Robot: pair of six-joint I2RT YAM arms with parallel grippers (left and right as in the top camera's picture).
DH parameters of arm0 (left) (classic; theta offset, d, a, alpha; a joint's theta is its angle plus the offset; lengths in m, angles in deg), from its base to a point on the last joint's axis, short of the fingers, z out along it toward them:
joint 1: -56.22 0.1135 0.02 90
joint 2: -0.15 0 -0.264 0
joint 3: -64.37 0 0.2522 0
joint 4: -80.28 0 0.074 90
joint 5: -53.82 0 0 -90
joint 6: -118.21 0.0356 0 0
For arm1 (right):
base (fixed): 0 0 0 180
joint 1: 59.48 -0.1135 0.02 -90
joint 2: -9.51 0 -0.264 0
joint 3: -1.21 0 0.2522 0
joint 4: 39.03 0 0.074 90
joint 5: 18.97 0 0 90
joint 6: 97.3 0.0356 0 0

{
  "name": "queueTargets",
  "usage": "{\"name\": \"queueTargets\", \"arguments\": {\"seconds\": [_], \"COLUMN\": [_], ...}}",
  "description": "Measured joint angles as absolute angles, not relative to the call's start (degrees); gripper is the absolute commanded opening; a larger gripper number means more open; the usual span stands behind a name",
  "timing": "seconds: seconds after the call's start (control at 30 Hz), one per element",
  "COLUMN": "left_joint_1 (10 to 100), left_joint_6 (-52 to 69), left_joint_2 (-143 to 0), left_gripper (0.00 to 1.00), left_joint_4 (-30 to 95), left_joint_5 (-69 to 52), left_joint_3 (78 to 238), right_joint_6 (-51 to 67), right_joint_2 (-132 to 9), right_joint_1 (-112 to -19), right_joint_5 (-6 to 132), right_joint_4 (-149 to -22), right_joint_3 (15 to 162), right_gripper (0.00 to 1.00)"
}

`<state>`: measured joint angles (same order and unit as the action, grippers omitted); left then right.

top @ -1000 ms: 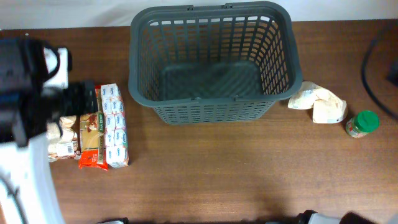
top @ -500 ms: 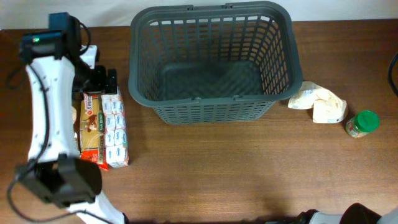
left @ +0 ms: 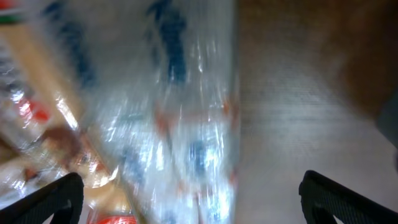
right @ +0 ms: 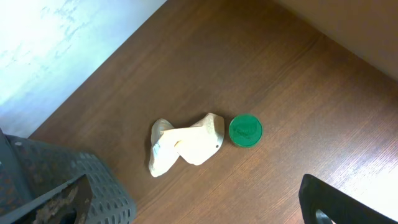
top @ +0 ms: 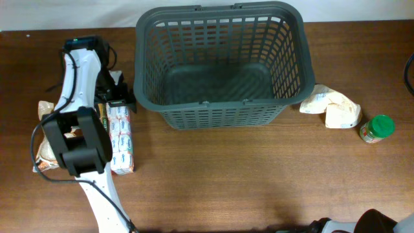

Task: Pack container
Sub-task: 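Lift the white-blue packs with the left gripper and lay them in the basket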

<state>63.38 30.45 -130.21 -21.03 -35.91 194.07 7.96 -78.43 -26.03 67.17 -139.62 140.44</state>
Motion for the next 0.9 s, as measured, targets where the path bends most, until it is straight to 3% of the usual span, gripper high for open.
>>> {"name": "queueTargets", "arguments": {"seconds": [0.07,0.13,0.23,0.33,0.4,0.5,0.9], "left_joint_1": [63.38,63.38,63.38,63.42,63.42,63.42,64.56], "left_joint_6": [30.30,30.27,30.08,29.77,29.88,29.64,29.42], "left_joint_2": [-132.07,-133.47,-134.65,-134.76,-134.76,-134.76,-134.76], "left_gripper": [1.00,0.89,0.60,0.39,0.31,0.02,0.02], "left_joint_4": [-19.78,-19.15,-18.80,-18.63,-18.21,-17.90,-22.74], "left_joint_5": [-34.64,-32.95,-31.08,-30.11,-29.70,-29.37,-28.85], "left_joint_3": [194.07,194.05,193.33,192.98,192.98,192.96,195.39], "right_joint_6": [7.92,7.94,7.96,7.92,7.94,7.94,7.96], "right_joint_2": [-78.52,-78.54,-78.56,-78.58,-78.58,-78.58,-78.58], "right_joint_1": [-26.03,-26.03,-26.03,-26.03,-26.03,-26.03,-26.03], "right_joint_5": [67.17,67.15,67.17,67.17,67.15,67.17,67.15], "right_joint_4": [-139.60,-139.60,-139.60,-139.60,-139.60,-139.60,-139.60], "right_joint_3": [140.44,140.44,140.44,140.44,140.44,140.44,140.44], "right_gripper": [0.98,0.99,0.99,0.99,0.99,0.99,0.99]}}
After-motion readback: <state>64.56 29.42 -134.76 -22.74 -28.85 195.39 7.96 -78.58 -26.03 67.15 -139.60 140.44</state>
